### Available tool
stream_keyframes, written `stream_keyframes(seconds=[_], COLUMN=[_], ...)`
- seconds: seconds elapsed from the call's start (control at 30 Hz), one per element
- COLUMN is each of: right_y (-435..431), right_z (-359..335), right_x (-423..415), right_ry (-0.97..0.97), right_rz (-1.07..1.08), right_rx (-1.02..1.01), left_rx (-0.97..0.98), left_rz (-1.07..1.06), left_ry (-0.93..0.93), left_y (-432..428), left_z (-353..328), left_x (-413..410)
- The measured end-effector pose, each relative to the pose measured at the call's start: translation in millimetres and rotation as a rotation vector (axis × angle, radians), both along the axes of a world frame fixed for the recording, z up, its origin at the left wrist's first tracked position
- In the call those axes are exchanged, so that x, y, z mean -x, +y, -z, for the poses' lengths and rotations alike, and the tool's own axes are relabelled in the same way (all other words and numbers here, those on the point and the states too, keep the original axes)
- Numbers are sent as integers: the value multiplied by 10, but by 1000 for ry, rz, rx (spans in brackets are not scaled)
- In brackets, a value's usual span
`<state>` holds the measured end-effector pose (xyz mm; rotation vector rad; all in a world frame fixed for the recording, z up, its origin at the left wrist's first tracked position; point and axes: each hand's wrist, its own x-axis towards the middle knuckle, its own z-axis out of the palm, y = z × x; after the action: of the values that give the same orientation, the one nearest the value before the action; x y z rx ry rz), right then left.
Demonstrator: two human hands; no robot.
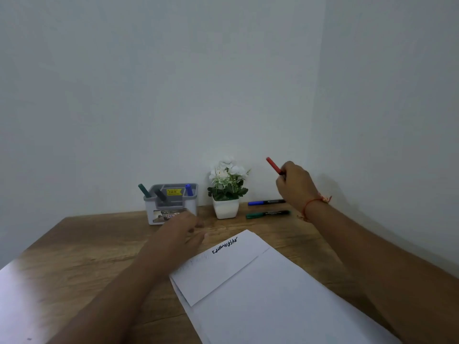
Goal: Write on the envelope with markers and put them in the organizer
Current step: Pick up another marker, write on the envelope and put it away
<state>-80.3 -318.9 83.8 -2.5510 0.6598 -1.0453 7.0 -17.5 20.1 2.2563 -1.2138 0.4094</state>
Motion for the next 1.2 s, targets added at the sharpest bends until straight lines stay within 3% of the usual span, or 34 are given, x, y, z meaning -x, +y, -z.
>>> stream_keyframes(seconds=[0.13,0.43,0.87,1.03,1.1,1.2], right_y=[592,1183,1226,1208,1151,1028], right_z=[-152,285,504,477,467,439], right_x=[341,535,525,527,542,574], right_ry=[-36,85,34,153,163,113], right_rz=[-278,-589,-655,-673,-643,-589], right_rx=[-125,-32,-56,-162,-296,-469], left_rx=[74,220,378,442,580,842], left_rz=[4,137,204,153,96,146], left_ry=[0,123,235,318,430,763], left_y=[-15,-98,-172,-170,-165,-145], left_z=[-33,-117,-128,-103,-112,-185], left_x=[61,378,472,409,370,359])
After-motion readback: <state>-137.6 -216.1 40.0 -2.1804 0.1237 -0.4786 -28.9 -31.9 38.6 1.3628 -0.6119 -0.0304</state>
